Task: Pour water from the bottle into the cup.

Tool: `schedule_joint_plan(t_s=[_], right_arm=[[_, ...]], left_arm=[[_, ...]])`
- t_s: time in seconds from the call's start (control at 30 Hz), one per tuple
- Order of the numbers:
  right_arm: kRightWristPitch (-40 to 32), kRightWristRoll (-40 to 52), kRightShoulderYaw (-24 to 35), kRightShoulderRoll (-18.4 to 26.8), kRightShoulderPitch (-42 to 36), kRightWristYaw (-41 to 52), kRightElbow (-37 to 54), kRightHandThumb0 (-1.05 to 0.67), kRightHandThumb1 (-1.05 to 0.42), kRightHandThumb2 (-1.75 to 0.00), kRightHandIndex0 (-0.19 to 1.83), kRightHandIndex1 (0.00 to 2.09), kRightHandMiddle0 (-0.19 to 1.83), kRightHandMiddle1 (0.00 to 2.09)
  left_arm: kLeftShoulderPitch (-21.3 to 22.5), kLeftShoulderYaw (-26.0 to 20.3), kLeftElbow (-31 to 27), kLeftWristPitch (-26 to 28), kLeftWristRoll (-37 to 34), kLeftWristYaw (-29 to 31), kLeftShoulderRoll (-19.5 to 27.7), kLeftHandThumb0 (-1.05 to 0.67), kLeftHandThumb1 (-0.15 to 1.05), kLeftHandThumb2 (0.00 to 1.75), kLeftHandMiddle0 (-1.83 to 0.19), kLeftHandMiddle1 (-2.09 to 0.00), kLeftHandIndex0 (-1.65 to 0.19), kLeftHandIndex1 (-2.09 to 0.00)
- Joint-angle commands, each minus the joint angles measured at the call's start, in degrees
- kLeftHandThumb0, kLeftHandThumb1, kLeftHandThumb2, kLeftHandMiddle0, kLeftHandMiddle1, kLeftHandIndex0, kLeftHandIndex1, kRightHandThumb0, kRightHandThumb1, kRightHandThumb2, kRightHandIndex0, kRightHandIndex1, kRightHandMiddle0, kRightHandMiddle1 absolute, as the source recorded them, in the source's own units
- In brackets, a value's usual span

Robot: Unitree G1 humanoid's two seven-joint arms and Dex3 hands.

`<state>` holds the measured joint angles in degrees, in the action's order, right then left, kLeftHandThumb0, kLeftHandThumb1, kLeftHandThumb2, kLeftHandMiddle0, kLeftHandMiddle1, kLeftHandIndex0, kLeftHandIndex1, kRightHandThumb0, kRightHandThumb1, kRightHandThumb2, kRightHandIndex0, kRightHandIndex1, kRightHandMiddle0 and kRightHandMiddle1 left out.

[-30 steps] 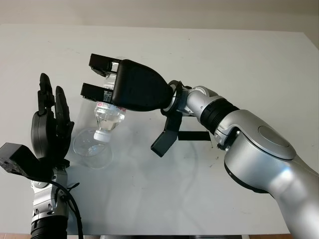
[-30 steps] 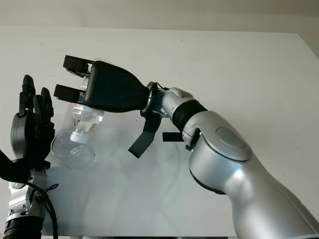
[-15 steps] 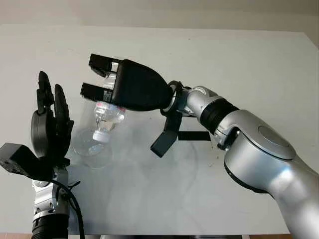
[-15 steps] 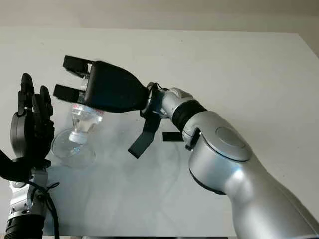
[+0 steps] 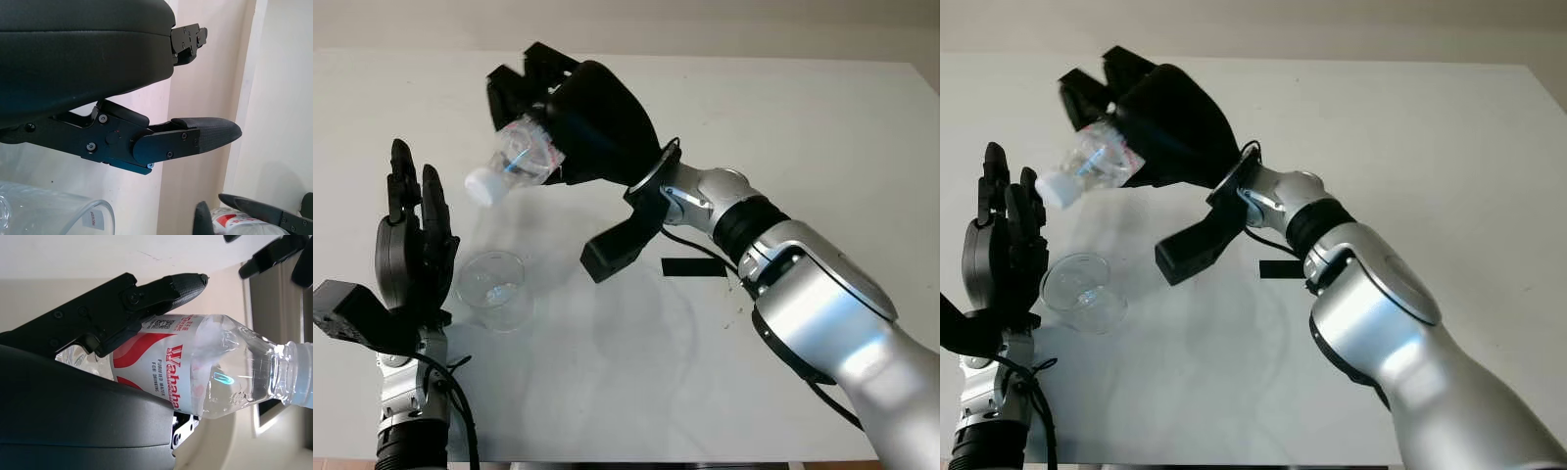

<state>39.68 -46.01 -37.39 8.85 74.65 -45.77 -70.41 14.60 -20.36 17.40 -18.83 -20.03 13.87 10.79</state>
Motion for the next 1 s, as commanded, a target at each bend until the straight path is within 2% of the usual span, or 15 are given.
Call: schedule_joint_plan(t_s=[0.0, 0.13, 0.2, 0.33, 0.47, 0.6, 0.7, 0.97], right_arm=[[0.92, 4.28, 3.91, 0.18, -1.16, 4.26, 1.37, -0.44, -1.05, -0.34, 1.19, 2.09, 0.88, 2.09], [3.74, 19.42, 14.20, -0.60, -5.98, 22.36, 2.20, -0.41, -1.05, -0.38, 1.26, 2.09, 0.90, 2.09], [2.57, 27.61, 19.30, -0.91, -8.89, 33.22, 3.55, -0.41, -1.05, -0.41, 1.28, 2.09, 0.90, 2.09], [-3.65, 38.61, 26.23, -0.01, -15.32, 48.47, 9.87, -0.40, -1.05, -0.44, 1.18, 2.09, 0.86, 2.09], [-13.78, 47.08, 31.36, 1.42, -23.66, 58.50, 22.52, -0.41, -1.05, -0.44, 1.09, 2.09, 0.83, 2.09], [-28.43, 53.40, 35.20, 2.64, -32.14, 63.14, 37.81, -0.42, -1.05, -0.42, 0.99, 2.09, 0.70, 2.09], [-36.05, 55.81, 37.33, 3.19, -37.17, 63.75, 46.24, -0.42, -1.05, -0.41, 0.98, 2.09, 0.66, 2.09], [-42.82, 56.98, 41.20, 4.67, -44.94, 63.04, 59.01, -0.42, -1.05, -0.37, 0.96, 2.09, 0.64, 2.09]], left_arm=[[-1.57, 0.03, 1.90, -0.26, -0.43, 0.46, -1.00, -0.72, 1.05, 0.53, 0.16, -0.05, 0.17, -0.05], [-1.66, -0.07, 1.90, 0.16, -0.35, 0.16, -0.89, -0.72, 1.05, 0.52, 0.15, -0.05, 0.16, -0.05], [-1.75, -0.06, 1.89, 0.46, -0.46, 0.25, -0.85, -0.72, 1.05, 0.52, 0.15, -0.05, 0.16, -0.05], [-1.79, -0.08, 2.24, 0.74, -1.04, 0.92, -0.97, -0.73, 1.05, 0.52, 0.15, -0.05, 0.16, -0.05], [-1.62, 0.14, 2.61, 0.79, -1.32, 2.00, -0.96, -0.72, 1.05, 0.55, 0.18, -0.04, 0.18, -0.04], [-1.21, 0.18, 3.30, 0.87, -1.61, 2.98, -0.89, -0.72, 1.05, 0.55, 0.19, -0.03, 0.19, -0.02], [-0.72, 0.12, 4.44, 0.35, -1.82, 3.75, -0.90, -0.72, 1.05, 0.57, 0.19, -0.02, 0.19, -0.01], [-0.66, 0.03, 5.19, 0.11, -2.07, 5.04, -0.42, -0.72, 1.05, 0.61, 0.19, 0.00, 0.19, 0.00]])
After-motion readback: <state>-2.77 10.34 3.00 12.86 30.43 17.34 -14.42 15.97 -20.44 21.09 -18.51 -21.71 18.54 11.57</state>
